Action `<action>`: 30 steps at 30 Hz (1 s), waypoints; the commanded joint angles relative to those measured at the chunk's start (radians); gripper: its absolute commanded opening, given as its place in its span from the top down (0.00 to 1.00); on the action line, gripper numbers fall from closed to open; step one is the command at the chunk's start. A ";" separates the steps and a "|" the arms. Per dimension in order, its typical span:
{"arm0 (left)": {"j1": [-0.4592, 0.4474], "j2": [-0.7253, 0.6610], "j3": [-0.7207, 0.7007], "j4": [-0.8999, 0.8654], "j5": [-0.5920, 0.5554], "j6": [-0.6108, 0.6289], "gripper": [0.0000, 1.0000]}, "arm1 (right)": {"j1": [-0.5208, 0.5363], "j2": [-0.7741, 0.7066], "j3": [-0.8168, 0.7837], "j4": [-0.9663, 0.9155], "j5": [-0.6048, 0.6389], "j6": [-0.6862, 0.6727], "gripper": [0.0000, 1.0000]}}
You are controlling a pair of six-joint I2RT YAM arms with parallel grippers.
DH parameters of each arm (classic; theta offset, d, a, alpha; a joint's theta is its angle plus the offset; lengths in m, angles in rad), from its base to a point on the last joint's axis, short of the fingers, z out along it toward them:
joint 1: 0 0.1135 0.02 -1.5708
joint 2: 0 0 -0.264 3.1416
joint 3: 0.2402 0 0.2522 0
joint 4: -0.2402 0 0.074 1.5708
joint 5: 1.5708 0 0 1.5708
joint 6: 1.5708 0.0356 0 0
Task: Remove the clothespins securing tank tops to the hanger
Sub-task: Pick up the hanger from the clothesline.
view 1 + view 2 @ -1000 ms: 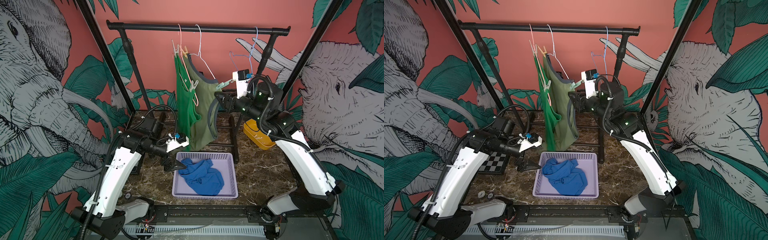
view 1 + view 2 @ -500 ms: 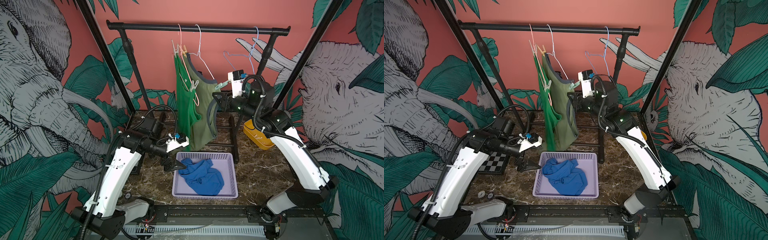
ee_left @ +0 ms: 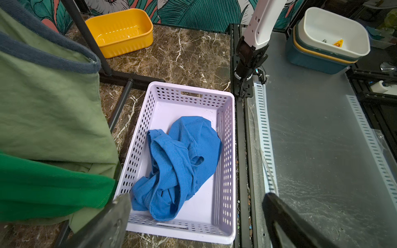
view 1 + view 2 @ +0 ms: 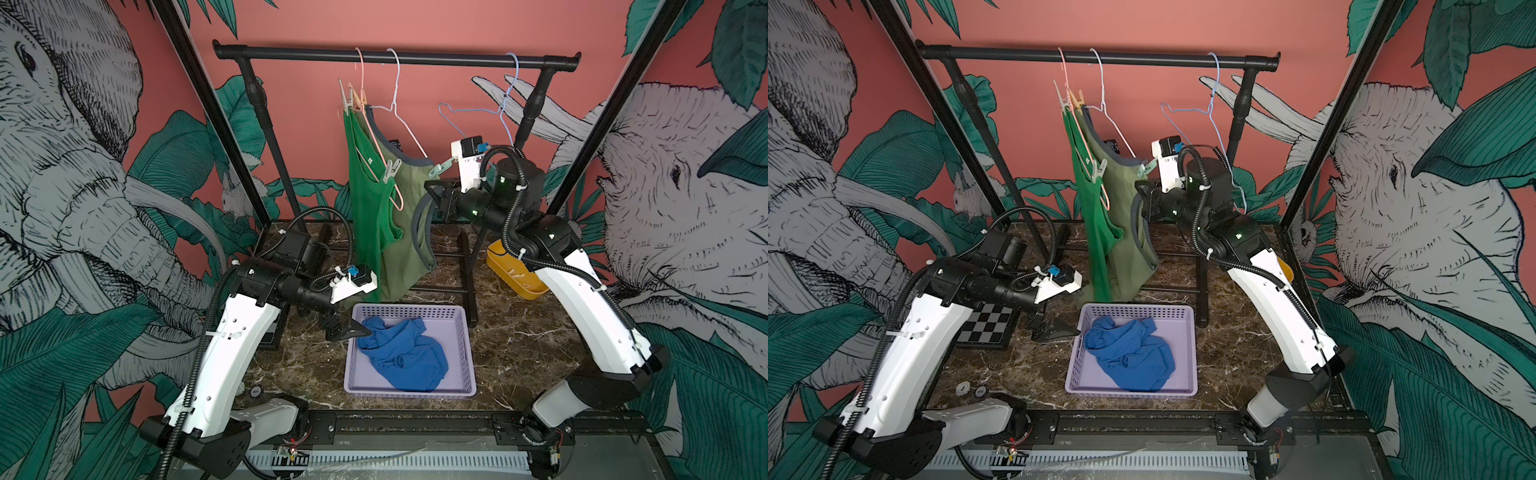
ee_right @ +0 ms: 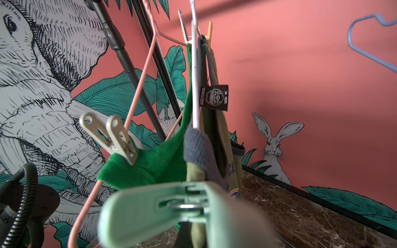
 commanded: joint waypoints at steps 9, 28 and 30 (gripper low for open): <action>0.003 0.002 0.029 -0.044 -0.008 0.017 0.03 | -0.003 -0.100 -0.127 0.289 0.100 -0.021 1.00; -0.001 0.016 0.057 -0.040 -0.011 -0.003 0.03 | -0.024 -0.091 -0.165 0.530 0.177 -0.019 1.00; -0.002 0.014 0.057 -0.041 -0.011 -0.003 0.03 | -0.028 -0.086 -0.165 0.553 0.180 -0.017 1.00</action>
